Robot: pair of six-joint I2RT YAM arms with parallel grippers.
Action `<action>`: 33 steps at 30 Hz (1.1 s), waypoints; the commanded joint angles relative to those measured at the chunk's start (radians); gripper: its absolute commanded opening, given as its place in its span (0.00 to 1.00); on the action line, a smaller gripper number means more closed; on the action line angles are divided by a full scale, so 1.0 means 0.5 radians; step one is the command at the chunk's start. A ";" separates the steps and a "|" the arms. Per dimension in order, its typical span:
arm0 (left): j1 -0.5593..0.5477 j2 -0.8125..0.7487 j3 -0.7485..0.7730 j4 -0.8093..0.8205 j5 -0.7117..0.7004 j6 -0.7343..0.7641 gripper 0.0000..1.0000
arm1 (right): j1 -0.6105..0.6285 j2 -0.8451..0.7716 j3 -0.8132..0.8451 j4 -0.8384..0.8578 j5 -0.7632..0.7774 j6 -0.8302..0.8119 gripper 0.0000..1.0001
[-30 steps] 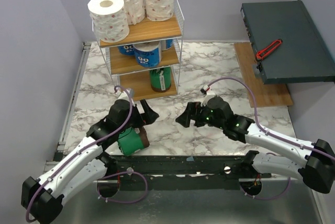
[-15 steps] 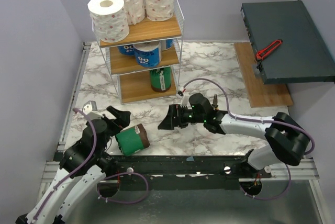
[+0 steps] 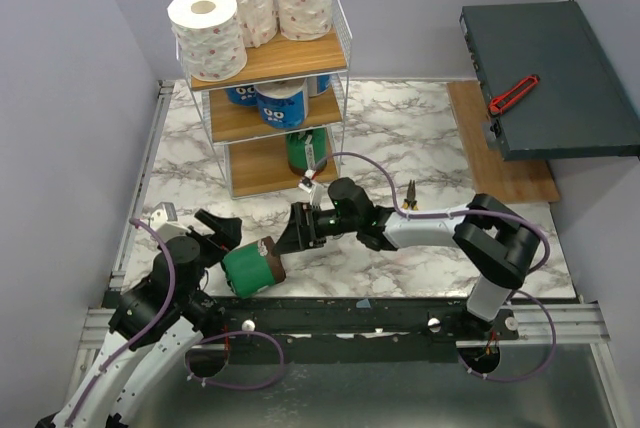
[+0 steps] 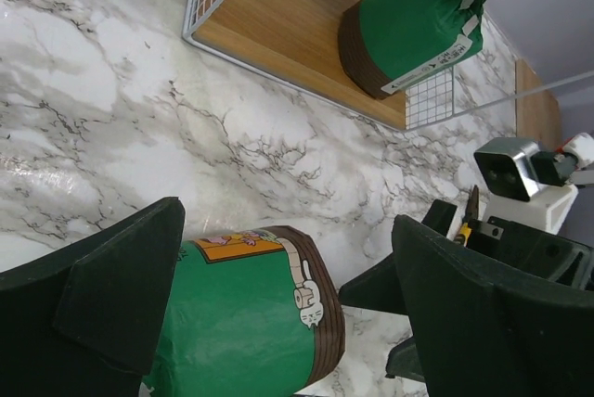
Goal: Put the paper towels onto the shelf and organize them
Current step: Adjust the paper towel at the center of the board.
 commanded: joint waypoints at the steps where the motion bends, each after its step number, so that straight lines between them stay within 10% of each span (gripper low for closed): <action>1: 0.005 -0.072 0.010 -0.049 -0.016 -0.001 0.97 | 0.053 0.111 0.086 0.060 -0.073 0.070 0.84; 33: 0.005 -0.156 -0.043 -0.058 0.008 -0.029 0.97 | 0.169 0.457 0.286 -0.031 -0.224 0.196 0.70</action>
